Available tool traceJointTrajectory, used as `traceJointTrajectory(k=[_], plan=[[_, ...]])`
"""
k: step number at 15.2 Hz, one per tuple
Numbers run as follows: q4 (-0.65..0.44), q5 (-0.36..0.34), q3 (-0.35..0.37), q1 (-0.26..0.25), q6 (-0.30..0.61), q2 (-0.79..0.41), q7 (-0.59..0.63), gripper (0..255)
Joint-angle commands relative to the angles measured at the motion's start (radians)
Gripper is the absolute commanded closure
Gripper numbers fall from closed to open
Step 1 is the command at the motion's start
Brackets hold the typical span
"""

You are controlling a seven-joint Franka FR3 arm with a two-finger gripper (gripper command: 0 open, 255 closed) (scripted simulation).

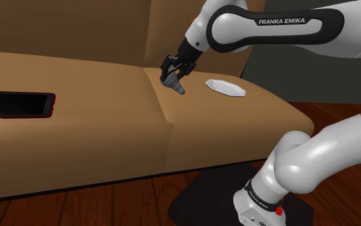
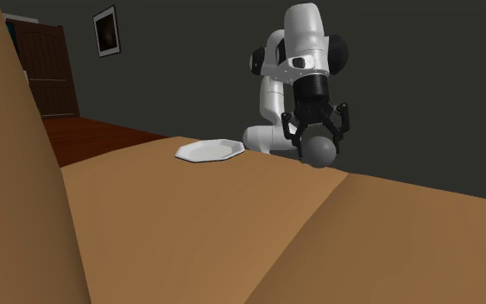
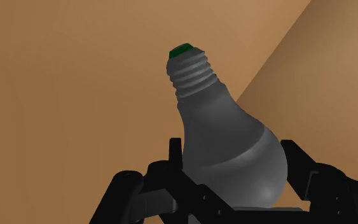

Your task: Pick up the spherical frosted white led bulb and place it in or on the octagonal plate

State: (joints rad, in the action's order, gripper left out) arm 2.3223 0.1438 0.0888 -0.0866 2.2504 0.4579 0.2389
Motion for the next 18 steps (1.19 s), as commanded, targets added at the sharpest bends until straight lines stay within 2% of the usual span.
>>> traceJointTrajectory(k=[1, 14, 18], plan=[[-0.027, -0.002, -0.002, 0.001, -0.028, 0.0, 0.002, 255], [-0.198, -0.015, -0.006, 0.007, -0.193, -0.005, 0.018, 255], [-0.143, -0.014, -0.08, 0.026, -0.224, 0.07, -0.072, 255]])
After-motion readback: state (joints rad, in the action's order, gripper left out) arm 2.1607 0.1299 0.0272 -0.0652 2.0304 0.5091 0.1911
